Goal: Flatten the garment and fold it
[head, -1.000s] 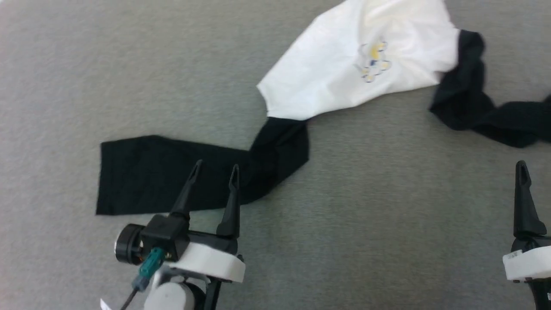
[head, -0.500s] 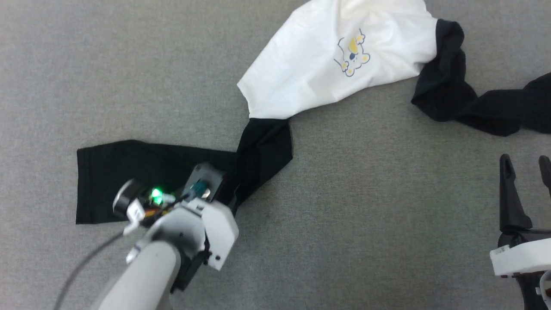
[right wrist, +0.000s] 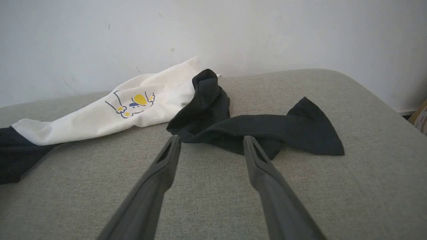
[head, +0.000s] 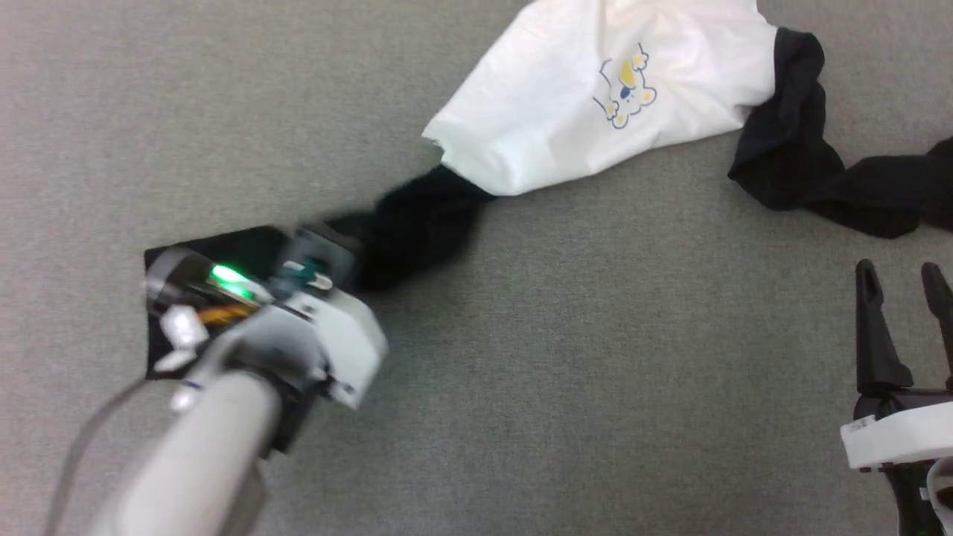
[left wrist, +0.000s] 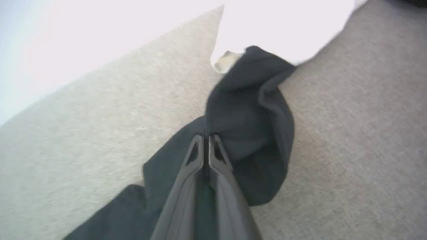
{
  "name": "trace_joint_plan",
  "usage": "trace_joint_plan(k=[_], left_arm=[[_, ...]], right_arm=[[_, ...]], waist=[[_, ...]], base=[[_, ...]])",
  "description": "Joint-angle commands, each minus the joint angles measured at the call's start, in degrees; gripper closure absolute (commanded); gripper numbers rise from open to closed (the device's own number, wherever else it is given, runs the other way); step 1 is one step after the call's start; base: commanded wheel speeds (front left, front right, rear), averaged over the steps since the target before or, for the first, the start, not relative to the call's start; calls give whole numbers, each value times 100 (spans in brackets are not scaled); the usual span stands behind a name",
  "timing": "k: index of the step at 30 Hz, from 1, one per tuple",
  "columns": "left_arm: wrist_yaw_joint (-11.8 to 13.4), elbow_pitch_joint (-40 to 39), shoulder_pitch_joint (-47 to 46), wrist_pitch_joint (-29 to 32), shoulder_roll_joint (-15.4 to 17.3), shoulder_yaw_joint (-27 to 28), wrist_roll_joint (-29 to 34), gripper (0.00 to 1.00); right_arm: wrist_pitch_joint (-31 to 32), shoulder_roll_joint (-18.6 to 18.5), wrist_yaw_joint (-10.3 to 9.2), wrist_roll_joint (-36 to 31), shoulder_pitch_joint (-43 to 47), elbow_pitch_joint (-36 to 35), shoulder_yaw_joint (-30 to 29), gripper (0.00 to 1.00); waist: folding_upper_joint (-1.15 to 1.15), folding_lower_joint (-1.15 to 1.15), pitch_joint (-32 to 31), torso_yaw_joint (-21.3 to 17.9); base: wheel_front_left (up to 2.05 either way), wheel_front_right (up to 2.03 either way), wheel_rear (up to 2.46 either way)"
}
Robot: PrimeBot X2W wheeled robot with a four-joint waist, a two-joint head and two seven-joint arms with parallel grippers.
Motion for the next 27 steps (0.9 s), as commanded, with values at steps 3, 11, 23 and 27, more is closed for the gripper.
trace_joint_plan(k=[3,11,23,27], left_arm=[[331,-751,-95,-132,338,429,243,100],[1263,-2167,619,-229,938,1647,628,100],[1265,-1205,2017,-763,101,1184,-310,58],[1173,-919,2159,-892,-153,1098,-663,0]], right_arm=[[-43,17,-5,70,-30,86,50,0],[-101,17,-5,111,18,225,102,0],[28,17,-5,36,73,234,131,0],[87,17,-5,8,98,222,134,0]], waist=[[0,-1,-213,163],[0,-1,-345,255],[0,-1,-400,328],[0,-1,-453,350]], base=[[0,0,0],[0,0,0],[0,0,0],[0,0,0]])
